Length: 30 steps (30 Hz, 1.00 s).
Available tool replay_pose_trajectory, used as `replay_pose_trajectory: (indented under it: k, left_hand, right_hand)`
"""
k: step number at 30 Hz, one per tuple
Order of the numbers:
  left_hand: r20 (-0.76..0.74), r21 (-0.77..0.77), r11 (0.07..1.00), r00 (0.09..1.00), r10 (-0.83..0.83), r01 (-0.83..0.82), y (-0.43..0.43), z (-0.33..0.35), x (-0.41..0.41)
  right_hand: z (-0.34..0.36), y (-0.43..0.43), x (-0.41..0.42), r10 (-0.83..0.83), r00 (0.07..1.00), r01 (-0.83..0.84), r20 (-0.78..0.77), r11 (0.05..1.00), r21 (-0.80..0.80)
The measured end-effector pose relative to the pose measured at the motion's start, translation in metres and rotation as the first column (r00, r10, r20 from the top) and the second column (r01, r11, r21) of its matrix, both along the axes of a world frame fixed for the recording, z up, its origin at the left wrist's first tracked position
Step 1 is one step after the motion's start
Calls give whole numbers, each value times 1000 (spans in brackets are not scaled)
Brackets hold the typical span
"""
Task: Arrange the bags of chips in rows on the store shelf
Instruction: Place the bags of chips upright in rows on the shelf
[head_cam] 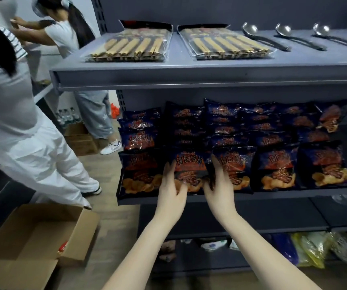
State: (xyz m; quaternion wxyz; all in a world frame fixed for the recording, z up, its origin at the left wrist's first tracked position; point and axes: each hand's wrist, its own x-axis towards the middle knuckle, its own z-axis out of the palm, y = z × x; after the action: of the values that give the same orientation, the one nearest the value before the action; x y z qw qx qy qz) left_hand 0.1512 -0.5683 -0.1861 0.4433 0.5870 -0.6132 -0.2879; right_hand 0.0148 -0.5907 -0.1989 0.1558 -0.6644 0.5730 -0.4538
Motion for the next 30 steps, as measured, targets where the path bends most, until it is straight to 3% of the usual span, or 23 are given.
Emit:
replay_pose_trajectory:
  k: [7,10,12,17,21,26,30]
  left_hand:
    - [260,-101,995,965,27,0,-5,-24,-10]
    - [516,-98,993,850,109,-68,-10,-34,-6]
    - [611,-115,990,780,138,-86,-13,-38,-1]
    - [646,-176,981,743,174,-77,-17,-46,12]
    - [673,-218,972,706,218,-92,-20,-45,21]
    - [692,-198,972,684,230,-125,-31,-49,33]
    - [694,-143,978,690,207,-149,-34,-61,35]
  right_hand:
    - [-15,-8,6,59,993,-53,-103,997,60]
    - [-21,-8,11,63,991,-55,-122,996,70]
    - [-21,-6,14,36,993,-30,-110,998,49]
    - [-25,-5,14,-27,998,17,-59,987,-159]
    - [-25,-11,17,-55,986,6,-159,956,-293]
    - [-25,-30,22,-99,871,11,-482,983,-181]
    - [-35,-39,16,-83,814,2,-575,990,-139]
